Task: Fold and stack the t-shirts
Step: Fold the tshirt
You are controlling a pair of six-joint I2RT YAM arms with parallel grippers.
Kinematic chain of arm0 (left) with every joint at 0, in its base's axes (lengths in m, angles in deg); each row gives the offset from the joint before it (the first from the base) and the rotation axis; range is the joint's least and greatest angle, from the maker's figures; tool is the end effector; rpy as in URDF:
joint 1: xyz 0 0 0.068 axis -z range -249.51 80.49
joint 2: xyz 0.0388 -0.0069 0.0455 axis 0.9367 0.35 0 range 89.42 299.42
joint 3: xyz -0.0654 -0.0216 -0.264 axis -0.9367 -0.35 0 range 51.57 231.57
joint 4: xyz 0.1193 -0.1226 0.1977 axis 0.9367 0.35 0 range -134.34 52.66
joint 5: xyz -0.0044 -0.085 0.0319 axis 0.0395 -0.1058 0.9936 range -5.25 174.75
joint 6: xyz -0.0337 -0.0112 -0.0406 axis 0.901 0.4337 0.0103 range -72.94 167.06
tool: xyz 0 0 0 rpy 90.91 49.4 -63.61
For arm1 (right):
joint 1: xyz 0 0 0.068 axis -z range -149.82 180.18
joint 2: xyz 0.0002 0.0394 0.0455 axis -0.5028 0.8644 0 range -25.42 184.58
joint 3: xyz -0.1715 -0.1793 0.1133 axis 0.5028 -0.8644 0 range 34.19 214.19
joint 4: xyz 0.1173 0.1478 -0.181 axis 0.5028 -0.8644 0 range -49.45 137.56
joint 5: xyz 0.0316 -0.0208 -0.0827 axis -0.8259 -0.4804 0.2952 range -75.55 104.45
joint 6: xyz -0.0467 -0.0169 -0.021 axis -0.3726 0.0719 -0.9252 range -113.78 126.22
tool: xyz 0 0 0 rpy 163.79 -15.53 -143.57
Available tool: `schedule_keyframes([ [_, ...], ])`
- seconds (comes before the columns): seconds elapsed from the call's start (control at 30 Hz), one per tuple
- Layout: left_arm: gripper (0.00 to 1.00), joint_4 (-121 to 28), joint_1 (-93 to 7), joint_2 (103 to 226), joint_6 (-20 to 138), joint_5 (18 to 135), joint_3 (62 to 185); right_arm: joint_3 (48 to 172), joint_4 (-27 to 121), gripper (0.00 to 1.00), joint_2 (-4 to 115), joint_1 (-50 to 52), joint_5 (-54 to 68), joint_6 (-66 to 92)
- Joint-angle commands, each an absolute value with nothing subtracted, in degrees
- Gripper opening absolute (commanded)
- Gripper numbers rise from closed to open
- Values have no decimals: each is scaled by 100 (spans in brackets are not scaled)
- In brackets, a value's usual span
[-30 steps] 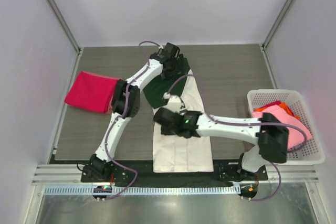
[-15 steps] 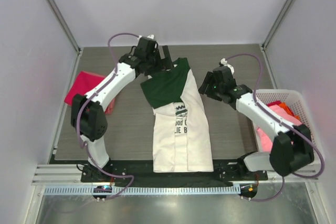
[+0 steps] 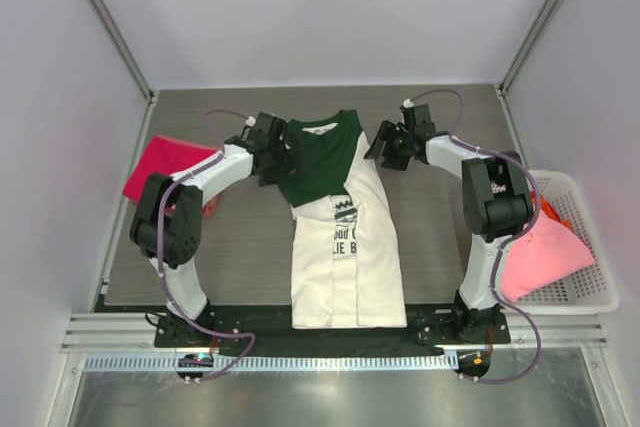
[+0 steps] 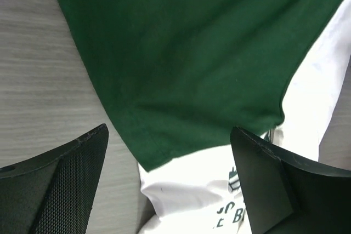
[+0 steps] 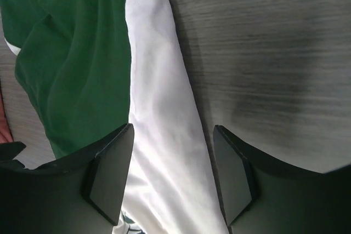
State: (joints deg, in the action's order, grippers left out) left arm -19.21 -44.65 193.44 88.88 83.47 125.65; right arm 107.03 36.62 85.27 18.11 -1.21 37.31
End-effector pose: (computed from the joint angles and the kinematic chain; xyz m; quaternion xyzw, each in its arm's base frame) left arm 0.3527 -0.1642 0.2096 -0.1373 0.9439 -0.1739 0.2449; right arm 0.4037 0.0963 0.1760 0.1059 0.9225 0.2468 0.2773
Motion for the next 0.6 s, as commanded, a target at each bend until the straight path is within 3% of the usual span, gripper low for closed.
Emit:
schedule_keyframes([
  [0.0,92,-2543,-4613,19461,8951,8317,12548,11101,4175,65,8768,1832,-612,3522],
  [0.13,86,-2658,-4745,19830,8995,8168,12635,11451,4272,59,9356,1867,-665,3557],
  [0.27,72,-2728,-4877,20270,9048,7992,12846,11768,4316,47,9771,1876,-577,3636],
  [0.33,66,-2746,-4938,20541,9074,7948,13057,11935,4334,36,9902,1884,-490,3706],
  [0.47,60,-2781,-5035,21113,9153,7843,13644,12103,4412,3,10148,1990,-182,3978],
  [0.57,58,-2711,-5105,21666,9197,7720,14181,12077,4719,1,10210,2139,-85,4276],
])
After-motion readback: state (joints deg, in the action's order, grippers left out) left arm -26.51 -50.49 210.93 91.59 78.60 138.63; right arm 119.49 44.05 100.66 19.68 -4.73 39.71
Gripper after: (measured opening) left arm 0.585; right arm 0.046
